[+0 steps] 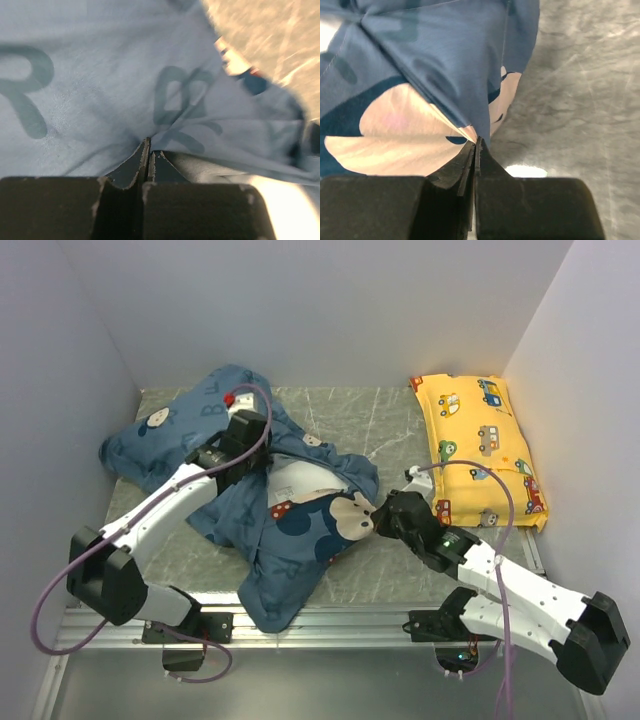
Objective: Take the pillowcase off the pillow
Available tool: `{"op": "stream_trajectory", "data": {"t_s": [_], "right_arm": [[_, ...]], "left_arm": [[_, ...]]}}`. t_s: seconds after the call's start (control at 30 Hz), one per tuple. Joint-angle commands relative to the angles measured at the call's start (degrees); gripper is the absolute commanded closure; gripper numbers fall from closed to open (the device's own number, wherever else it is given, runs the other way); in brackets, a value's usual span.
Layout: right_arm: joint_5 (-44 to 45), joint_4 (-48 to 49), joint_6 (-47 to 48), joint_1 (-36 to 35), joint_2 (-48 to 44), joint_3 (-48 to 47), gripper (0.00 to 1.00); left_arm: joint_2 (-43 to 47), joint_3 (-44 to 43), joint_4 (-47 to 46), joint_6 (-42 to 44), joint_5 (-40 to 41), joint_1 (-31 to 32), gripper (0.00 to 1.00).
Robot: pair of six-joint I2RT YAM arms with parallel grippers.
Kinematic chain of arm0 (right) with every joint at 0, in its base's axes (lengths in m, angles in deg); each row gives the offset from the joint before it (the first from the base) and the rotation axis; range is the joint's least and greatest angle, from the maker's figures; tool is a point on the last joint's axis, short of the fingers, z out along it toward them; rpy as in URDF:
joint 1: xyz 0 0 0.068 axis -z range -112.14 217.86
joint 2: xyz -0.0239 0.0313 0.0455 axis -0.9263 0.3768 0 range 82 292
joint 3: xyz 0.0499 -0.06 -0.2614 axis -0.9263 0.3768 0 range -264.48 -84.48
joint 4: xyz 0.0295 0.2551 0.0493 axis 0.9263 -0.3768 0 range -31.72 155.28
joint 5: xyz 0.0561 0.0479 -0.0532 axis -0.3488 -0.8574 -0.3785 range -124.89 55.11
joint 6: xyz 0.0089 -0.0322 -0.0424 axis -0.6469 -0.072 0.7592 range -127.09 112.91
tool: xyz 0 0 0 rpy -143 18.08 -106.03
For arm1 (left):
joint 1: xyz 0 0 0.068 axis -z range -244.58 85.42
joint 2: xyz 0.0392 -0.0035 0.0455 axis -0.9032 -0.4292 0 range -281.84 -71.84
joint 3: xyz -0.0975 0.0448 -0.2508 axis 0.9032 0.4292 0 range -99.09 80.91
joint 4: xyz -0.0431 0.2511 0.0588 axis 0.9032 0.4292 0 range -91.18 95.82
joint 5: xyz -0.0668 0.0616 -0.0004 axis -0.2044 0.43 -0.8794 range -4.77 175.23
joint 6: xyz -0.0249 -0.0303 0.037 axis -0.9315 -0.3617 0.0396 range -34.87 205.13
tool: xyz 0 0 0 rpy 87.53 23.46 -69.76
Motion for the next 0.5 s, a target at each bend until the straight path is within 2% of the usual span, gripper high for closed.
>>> {"op": "stream_trajectory", "data": {"t_s": [0.0, 0.03, 0.13, 0.3, 0.33, 0.4, 0.47], "right_arm": [[3.49, -5.26, 4.37, -1.13, 0.94, -5.96, 0.99], [4.1, -5.79, 5.08, -1.92, 1.2, -7.45, 0.84], [6.3, -8.51, 6.58, -4.65, 3.21, -13.95, 0.55], [8.5, -10.28, 6.93, -6.5, 7.96, -24.06, 0.33], [8.68, -10.98, 7.02, -6.42, 11.1, -25.82, 0.25], [9.46, -12.99, 7.89, -6.42, 15.5, -31.53, 0.17], [9.56, -15.45, 8.6, -6.42, 23.15, -36.88, 0.15]], "left_arm": [[-1.7, 5.97, -7.44, -2.62, -3.87, -0.51, 0.99], [-1.88, 6.68, -7.89, -3.06, -4.05, -0.25, 0.99], [-1.97, 9.05, -9.3, -3.85, -4.49, 0.46, 1.0], [-2.32, 10.47, -10.44, -4.47, -4.58, 1.51, 0.99], [-2.58, 10.64, -10.62, -4.65, -4.49, 1.6, 0.99], [-2.93, 10.82, -10.71, -4.73, -4.32, 1.78, 1.0], [-3.46, 10.64, -10.71, -5.26, -4.14, 1.78, 0.99]]}}
